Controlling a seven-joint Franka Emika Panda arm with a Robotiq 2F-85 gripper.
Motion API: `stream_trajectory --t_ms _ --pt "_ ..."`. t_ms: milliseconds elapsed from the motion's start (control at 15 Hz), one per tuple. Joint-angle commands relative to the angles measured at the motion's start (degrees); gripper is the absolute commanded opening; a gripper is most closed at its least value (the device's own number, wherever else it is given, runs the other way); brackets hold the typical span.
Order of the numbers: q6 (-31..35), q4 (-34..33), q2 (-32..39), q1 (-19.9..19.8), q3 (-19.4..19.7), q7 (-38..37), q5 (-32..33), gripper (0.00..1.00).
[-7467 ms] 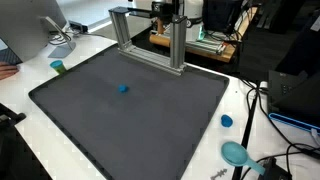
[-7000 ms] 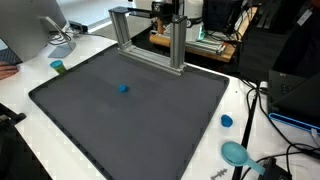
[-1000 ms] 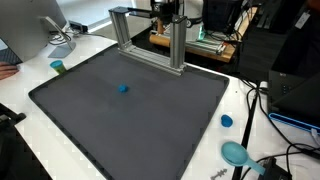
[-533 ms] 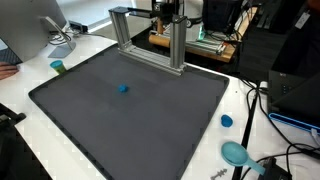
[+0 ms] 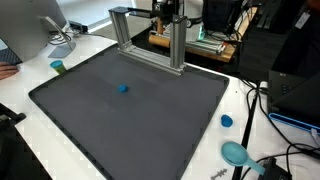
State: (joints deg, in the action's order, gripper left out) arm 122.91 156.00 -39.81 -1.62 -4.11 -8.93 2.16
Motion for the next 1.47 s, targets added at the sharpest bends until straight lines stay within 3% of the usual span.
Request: stream_trajectory --t_ms 0,467,600,667,733,800,867,1000,1200,1400 --pt "-1.38 0.46 -0.63 -0.40 -0.61 -0.81 1.22 0.39" --pt "-4.22 -1.45 0.60 0.21 -0.85 -0.21 0.99 0.59" --pt "-5.07 -1.81 0.92 0.44 -0.63 0.33 0.81 0.60" --pt "-5.12 -1.96 1.15 0.52 -0.51 0.62 0.73 0.66" --pt "-5.19 -2.07 1.41 0.65 -0.47 0.77 0.63 0.78" --pt "-5.27 -2.19 1.70 0.87 -0.42 0.89 0.52 0.75" --pt "-5.17 -2.30 1.96 0.95 -0.35 0.90 0.41 0.43" --pt "-4.84 -2.57 2.36 1.08 -0.30 0.75 0.20 0.45" --pt "-5.36 -3.64 2.89 1.00 -0.17 0.47 0.09 0.28" --pt "-7.12 -5.43 4.35 1.64 -0.16 0.92 -0.58 0.28"
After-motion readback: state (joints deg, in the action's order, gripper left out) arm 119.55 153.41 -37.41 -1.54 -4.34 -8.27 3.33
